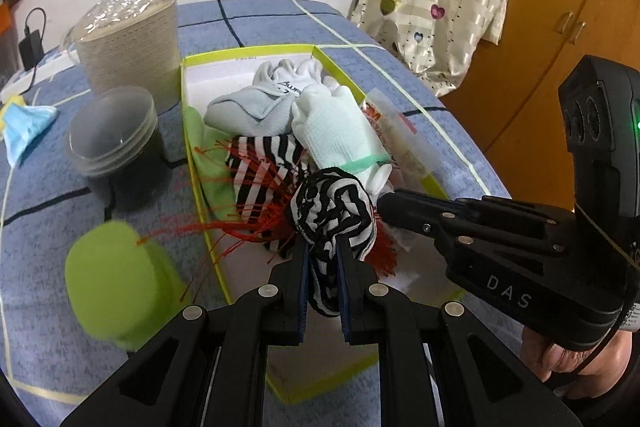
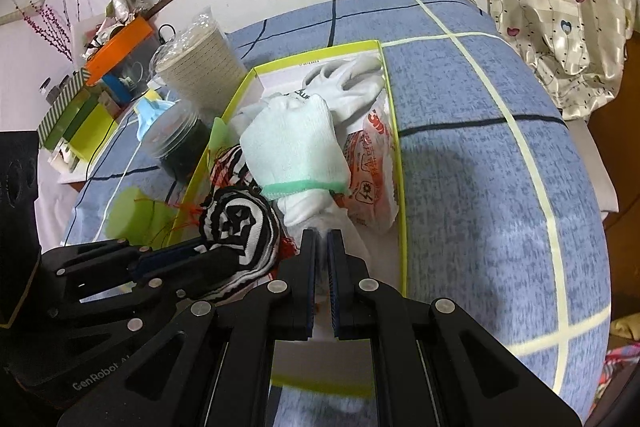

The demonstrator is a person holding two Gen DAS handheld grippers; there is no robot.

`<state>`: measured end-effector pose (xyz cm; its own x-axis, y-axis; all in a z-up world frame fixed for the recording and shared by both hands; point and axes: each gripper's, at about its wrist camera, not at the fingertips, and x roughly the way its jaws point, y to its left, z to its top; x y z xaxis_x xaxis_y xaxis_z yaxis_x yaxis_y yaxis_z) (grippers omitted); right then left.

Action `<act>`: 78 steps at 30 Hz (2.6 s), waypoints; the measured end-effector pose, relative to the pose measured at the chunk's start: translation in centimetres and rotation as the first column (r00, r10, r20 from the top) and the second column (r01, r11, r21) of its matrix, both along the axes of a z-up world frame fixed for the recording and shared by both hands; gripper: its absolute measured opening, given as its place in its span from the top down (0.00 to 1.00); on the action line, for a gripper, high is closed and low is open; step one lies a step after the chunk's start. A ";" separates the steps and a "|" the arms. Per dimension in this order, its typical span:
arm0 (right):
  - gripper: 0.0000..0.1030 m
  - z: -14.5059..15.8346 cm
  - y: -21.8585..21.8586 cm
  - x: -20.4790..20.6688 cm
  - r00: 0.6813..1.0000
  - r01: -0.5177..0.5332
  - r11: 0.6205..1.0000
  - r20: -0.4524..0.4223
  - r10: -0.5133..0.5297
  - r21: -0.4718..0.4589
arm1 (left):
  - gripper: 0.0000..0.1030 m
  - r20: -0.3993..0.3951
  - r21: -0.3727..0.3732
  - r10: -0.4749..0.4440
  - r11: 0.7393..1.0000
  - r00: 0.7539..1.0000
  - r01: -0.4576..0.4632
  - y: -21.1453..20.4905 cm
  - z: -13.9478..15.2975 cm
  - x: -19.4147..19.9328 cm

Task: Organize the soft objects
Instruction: 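Lower the tissue and striped ball into the tray and open both grippers, then open the left gripper to release the striped ball into the tray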

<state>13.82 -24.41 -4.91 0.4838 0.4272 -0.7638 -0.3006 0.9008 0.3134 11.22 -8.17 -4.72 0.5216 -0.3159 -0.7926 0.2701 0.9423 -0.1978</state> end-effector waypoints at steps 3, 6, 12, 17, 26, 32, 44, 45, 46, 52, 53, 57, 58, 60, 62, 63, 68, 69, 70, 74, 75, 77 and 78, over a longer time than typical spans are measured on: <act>0.94 0.0 0.1 0.9 1.000 -0.003 1.000 0.002 0.003 0.002 | 0.88 0.001 -0.001 0.008 1.000 1.000 -0.008 -0.2 0.0 1.0; 0.94 -0.1 0.1 1.7 1.000 -0.001 1.000 -0.001 0.001 0.008 | 0.88 0.002 -0.002 0.015 1.000 1.000 -0.015 -0.4 0.0 1.8; 0.94 -0.1 0.0 2.5 1.000 -0.001 1.000 -0.009 0.001 0.011 | 0.88 0.008 -0.005 0.019 1.000 1.000 -0.019 -0.4 0.2 2.1; 0.75 0.3 0.1 1.5 1.000 -0.005 1.000 0.007 0.005 -0.011 | 0.82 0.017 -0.015 0.020 1.000 1.000 -0.019 -0.1 0.7 1.2; 0.66 2.3 -0.5 -0.6 0.998 0.025 1.000 0.053 -0.024 -0.012 | 0.72 0.033 -0.042 0.023 0.999 0.999 -0.022 0.6 2.3 -0.8; 0.66 3.4 -0.4 -1.7 0.997 0.030 0.999 0.076 -0.029 -0.020 | 0.72 0.059 -0.055 0.019 0.998 0.998 -0.016 0.8 3.3 -2.1; 0.66 4.4 0.0 -3.1 0.994 0.022 0.999 0.104 -0.019 -0.030 | 0.72 0.089 -0.060 0.018 0.998 0.996 -0.012 0.8 4.2 -3.4; 0.66 4.4 0.0 -3.2 0.994 0.022 0.999 0.104 -0.019 -0.029 | 0.72 0.088 -0.059 0.018 0.998 0.996 -0.013 0.6 4.2 -3.3; 0.66 4.3 0.0 -3.3 0.994 0.021 0.999 0.103 -0.018 -0.028 | 0.72 0.087 -0.058 0.019 0.998 0.996 -0.014 0.6 4.1 -3.3; 0.66 4.2 -0.4 -3.3 0.995 0.025 0.999 0.095 -0.022 -0.023 | 0.72 0.084 -0.044 0.041 0.998 0.996 -0.037 0.6 3.6 -2.8; 0.66 4.1 -0.4 -3.4 0.995 0.025 0.999 0.093 -0.023 -0.022 | 0.72 0.082 -0.044 0.044 0.998 0.996 -0.040 0.5 3.4 -2.7; 0.67 4.1 -0.6 -3.3 0.996 0.028 0.999 0.090 -0.026 -0.020 | 0.72 0.075 -0.031 0.045 0.999 0.996 -0.043 0.3 2.8 -2.1; 0.67 4.0 -0.7 -3.3 0.996 0.029 0.999 0.089 -0.027 -0.020 | 0.72 0.072 -0.026 0.046 0.999 0.996 -0.044 0.2 2.6 -2.0; 0.67 3.9 -0.8 -3.2 0.996 0.033 0.999 0.085 -0.031 -0.022 | 0.72 0.071 -0.019 0.048 0.999 0.996 -0.047 0.1 2.2 -1.7; 0.67 3.9 -0.8 -3.2 0.996 0.037 0.999 0.080 -0.035 -0.025 | 0.72 0.072 -0.006 0.056 0.998 0.996 -0.055 -0.1 1.8 -1.3; 0.67 3.8 -0.9 -3.2 0.996 0.038 0.999 0.078 -0.036 -0.026 | 0.72 0.073 -0.005 0.057 0.998 0.996 -0.057 -0.2 1.8 -1.1; 0.67 3.6 -1.1 -3.1 0.997 0.046 0.999 0.070 -0.044 -0.028 | 0.72 0.068 0.022 0.054 0.998 0.996 -0.056 -0.7 0.9 -0.3; 0.67 3.5 -1.2 -3.0 0.997 0.048 0.998 0.067 -0.046 -0.028 | 0.72 0.053 0.021 0.044 0.999 0.998 -0.045 -0.9 0.6 -0.1; 0.67 3.4 -1.2 -2.9 0.997 0.049 0.998 0.063 -0.047 -0.028 | 0.72 0.041 0.020 0.033 0.999 0.999 -0.034 -1.0 0.4 -0.1; 0.67 3.2 -1.4 -2.7 0.997 0.051 0.998 0.057 -0.049 -0.027 | 0.72 0.023 0.026 -0.011 1.000 1.000 0.010 -1.5 -0.3 -0.4; 0.67 3.2 -1.4 -2.6 0.997 0.051 0.998 0.056 -0.050 -0.027 | 0.72 0.020 0.022 -0.016 1.000 1.000 0.016 -1.5 -0.3 -0.5; 0.67 3.2 -1.4 -2.6 0.997 0.049 0.998 0.057 -0.048 -0.025 | 0.72 0.020 0.015 -0.024 1.000 1.000 0.024 -1.3 -0.1 -0.7; 0.67 3.3 -1.3 -2.6 0.997 0.048 0.999 0.057 -0.047 -0.024 | 0.72 0.023 0.012 -0.024 1.000 0.999 0.024 -1.2 0.0 -0.9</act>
